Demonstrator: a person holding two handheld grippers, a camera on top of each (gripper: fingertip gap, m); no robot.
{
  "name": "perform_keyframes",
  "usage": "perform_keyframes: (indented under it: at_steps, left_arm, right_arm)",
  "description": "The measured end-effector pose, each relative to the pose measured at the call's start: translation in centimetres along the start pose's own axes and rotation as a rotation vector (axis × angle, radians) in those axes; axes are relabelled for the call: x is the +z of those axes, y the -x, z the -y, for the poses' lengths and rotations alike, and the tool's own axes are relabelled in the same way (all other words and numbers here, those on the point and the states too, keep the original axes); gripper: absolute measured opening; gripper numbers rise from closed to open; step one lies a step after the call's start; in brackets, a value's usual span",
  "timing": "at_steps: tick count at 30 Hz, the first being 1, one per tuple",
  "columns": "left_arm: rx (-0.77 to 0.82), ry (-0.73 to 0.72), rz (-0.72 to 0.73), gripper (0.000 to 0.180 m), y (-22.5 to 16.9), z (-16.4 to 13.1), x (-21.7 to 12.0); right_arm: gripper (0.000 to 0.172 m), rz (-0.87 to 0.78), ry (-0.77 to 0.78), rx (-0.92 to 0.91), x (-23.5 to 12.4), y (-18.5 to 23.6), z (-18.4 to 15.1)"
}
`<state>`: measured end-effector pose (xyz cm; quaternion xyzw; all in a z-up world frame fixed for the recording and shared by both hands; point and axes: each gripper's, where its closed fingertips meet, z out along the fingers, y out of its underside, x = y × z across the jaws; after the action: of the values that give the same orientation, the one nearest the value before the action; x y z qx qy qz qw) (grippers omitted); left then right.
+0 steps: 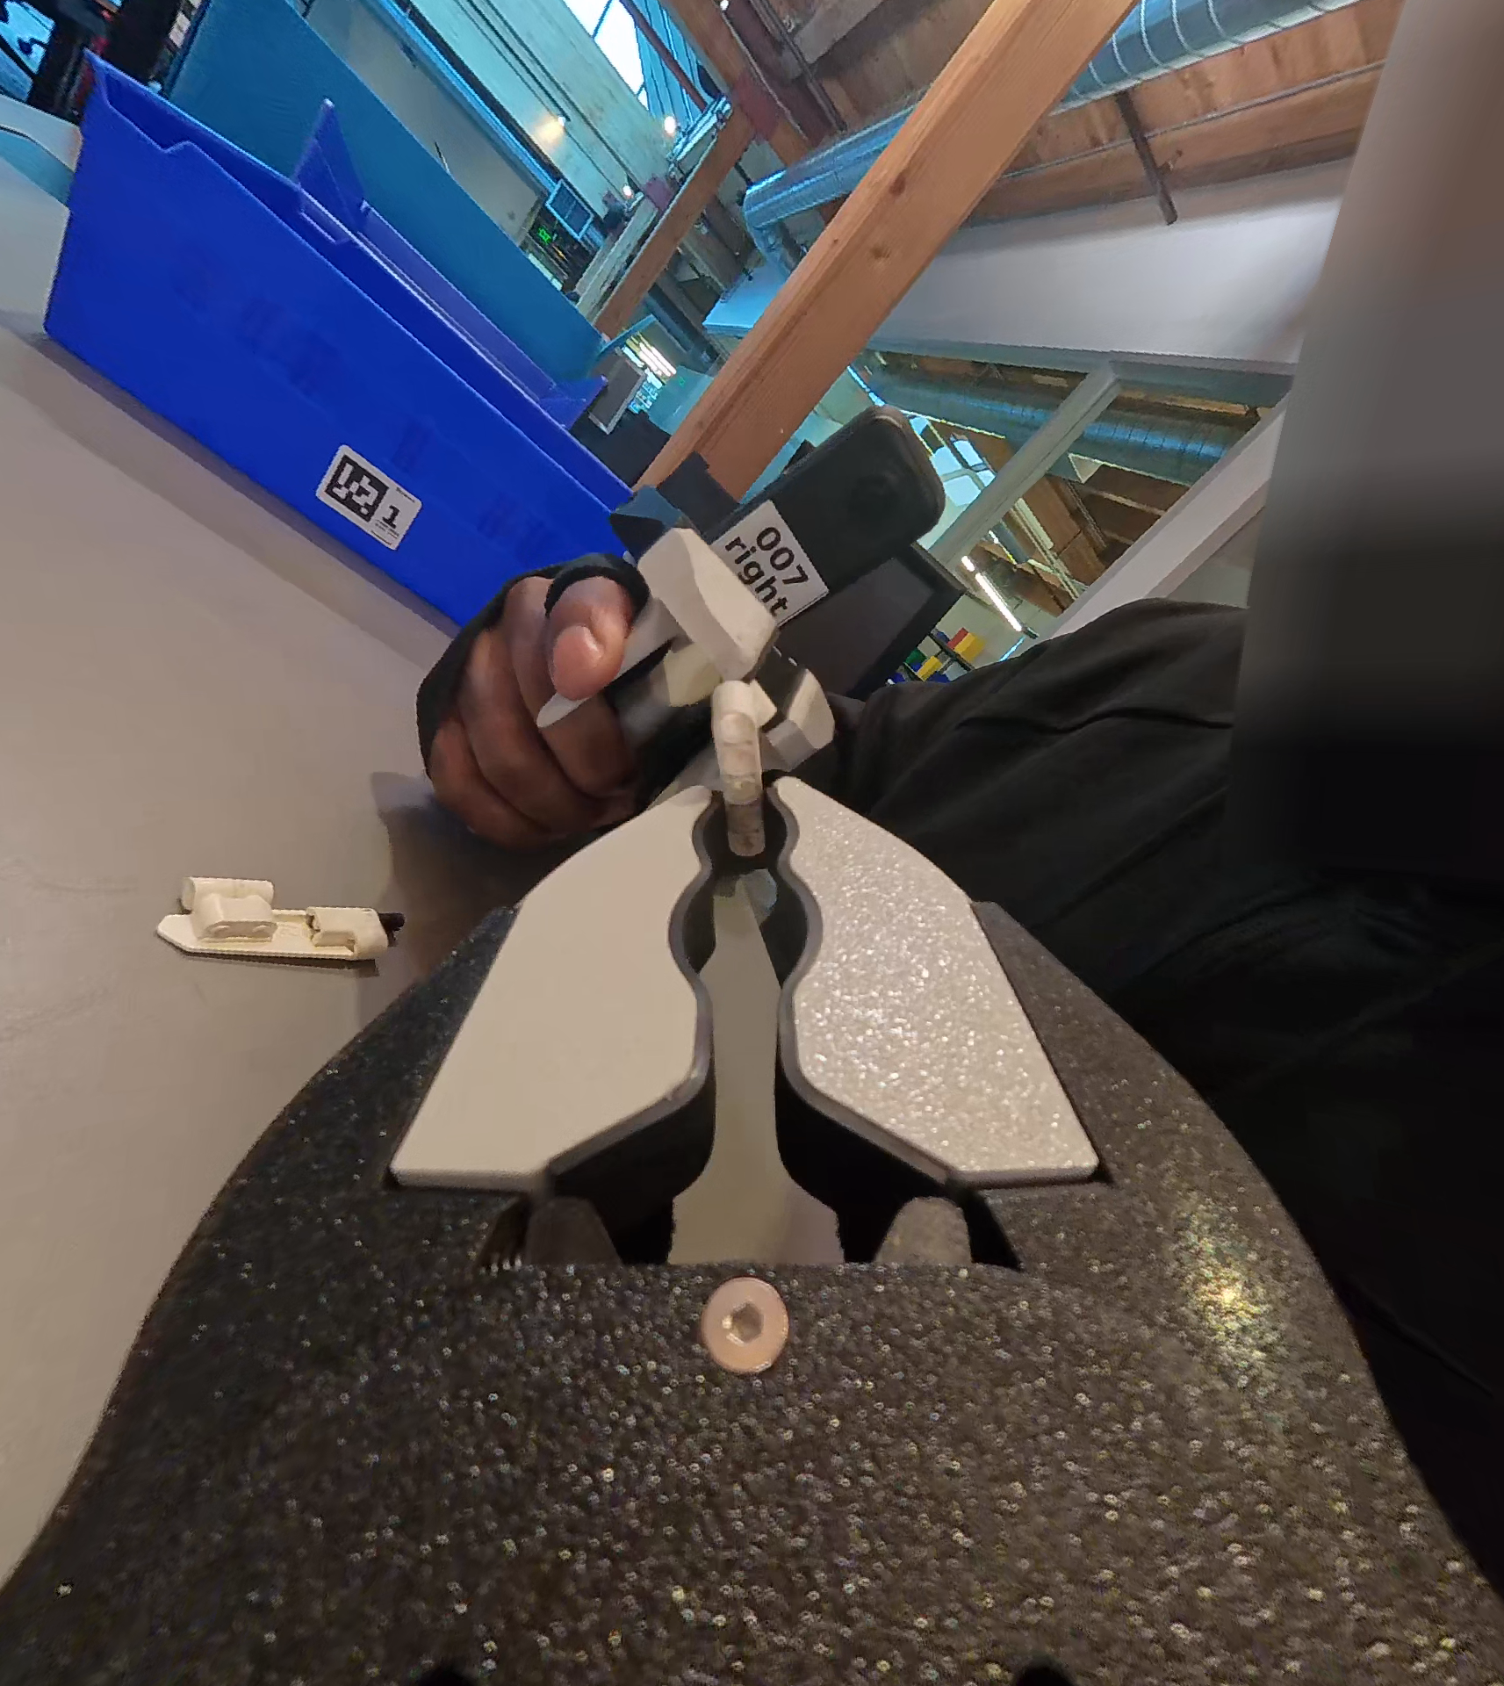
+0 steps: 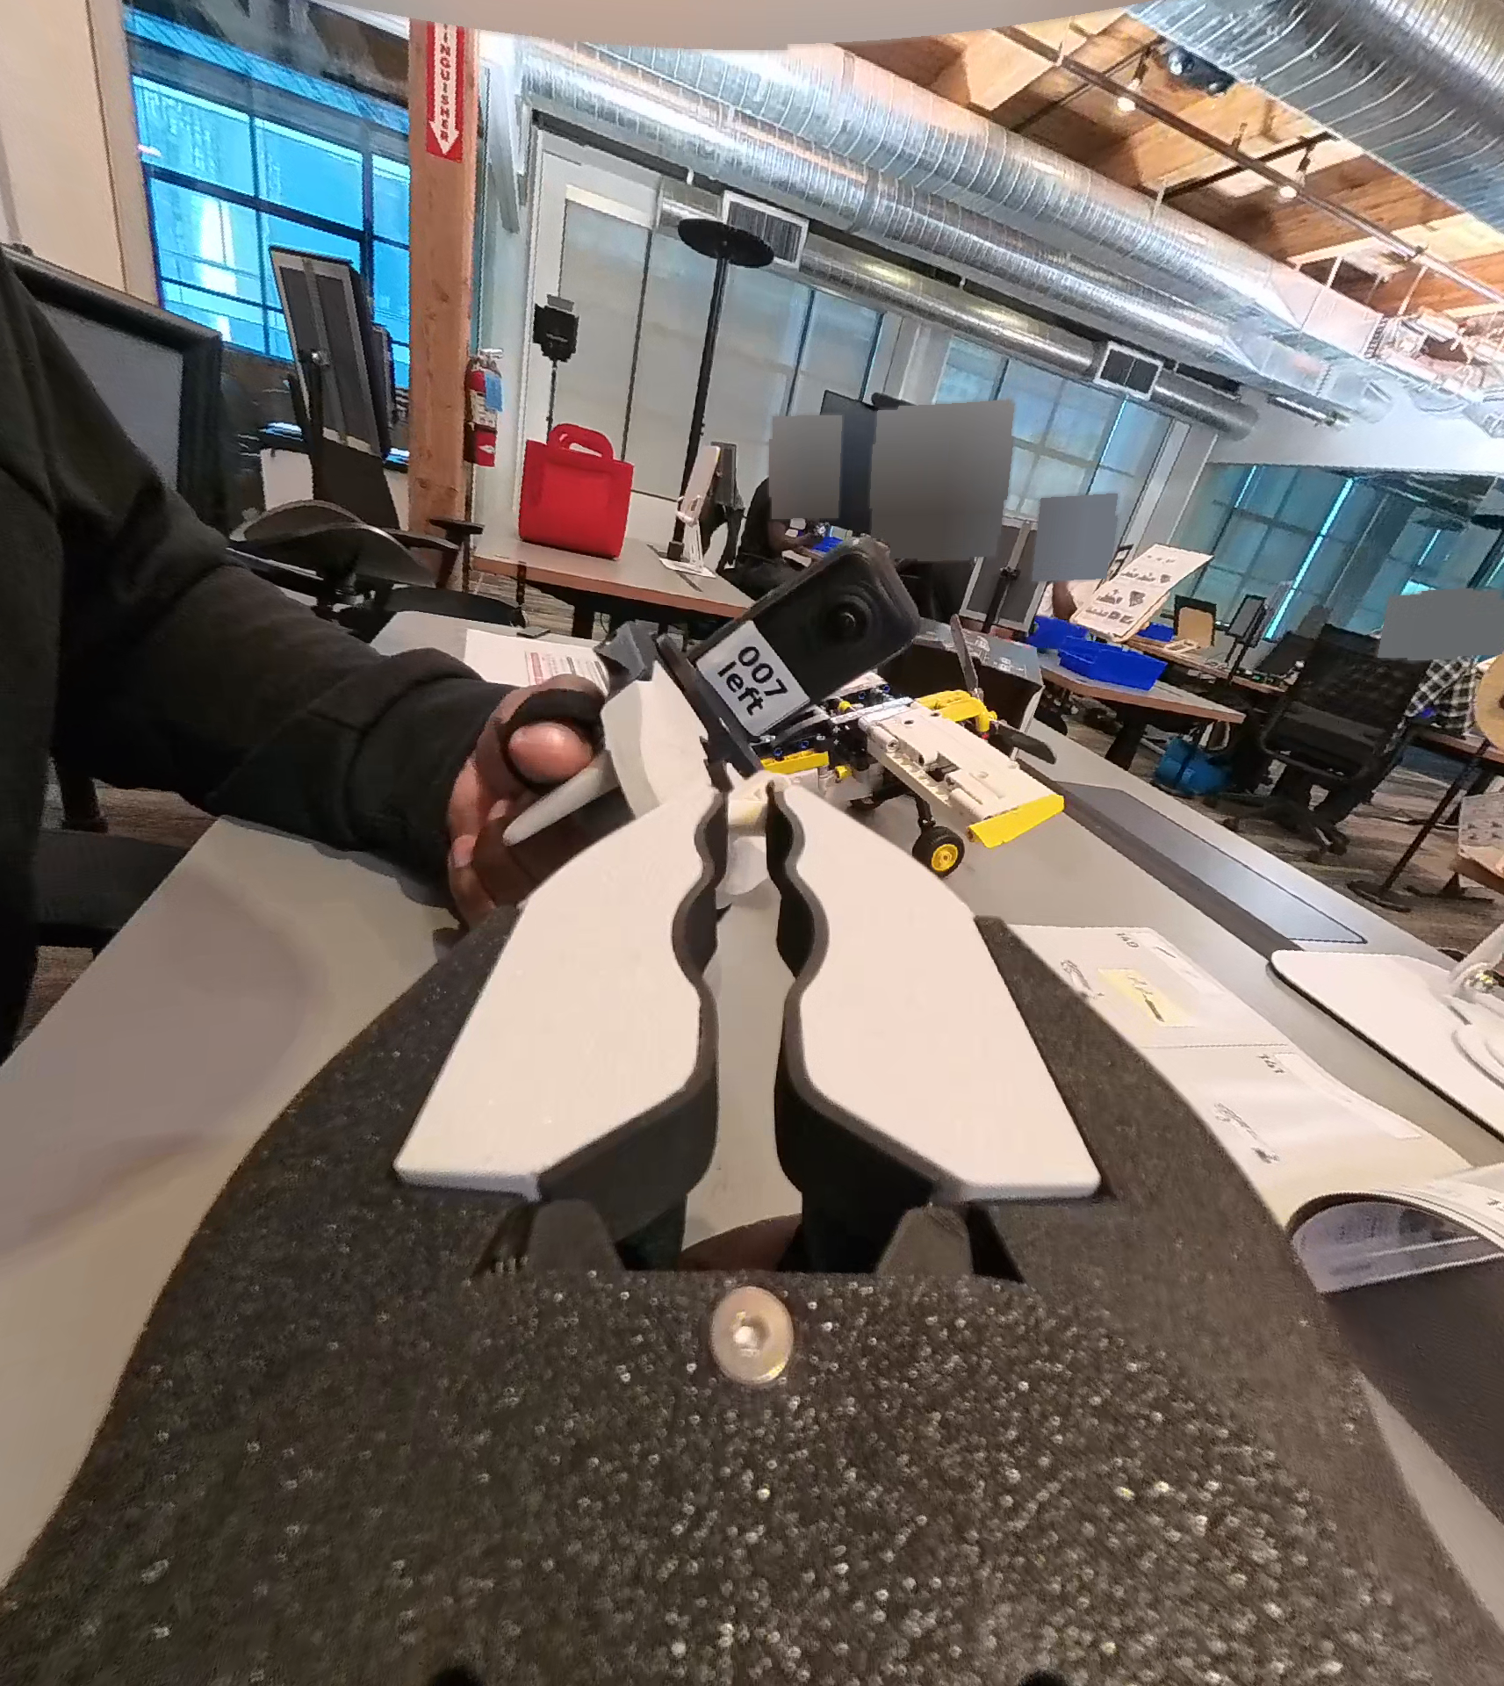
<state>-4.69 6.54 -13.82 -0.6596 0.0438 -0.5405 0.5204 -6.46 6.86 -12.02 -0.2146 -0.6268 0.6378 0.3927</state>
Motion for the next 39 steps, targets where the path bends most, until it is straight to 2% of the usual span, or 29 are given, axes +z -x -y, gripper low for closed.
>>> perform_keyframes:
  at_steps: [17,27,39]
  left_arm:
    - [0.024,-0.048,0.048,0.007,0.6,0.7,-0.3]
    - [0.027,-0.100,0.021,0.007,0.2,1.2,-0.4]
    - [0.030,-0.062,0.022,0.007,0.1,0.8,-0.4]
  right_arm:
    - [0.008,0.008,0.022,0.040,0.1,0.1,-0.5]
    - [0.008,0.003,0.032,0.026,0.1,0.0,-0.6]
    - [0.008,0.000,0.068,-0.022,0.2,0.4,-1.1]
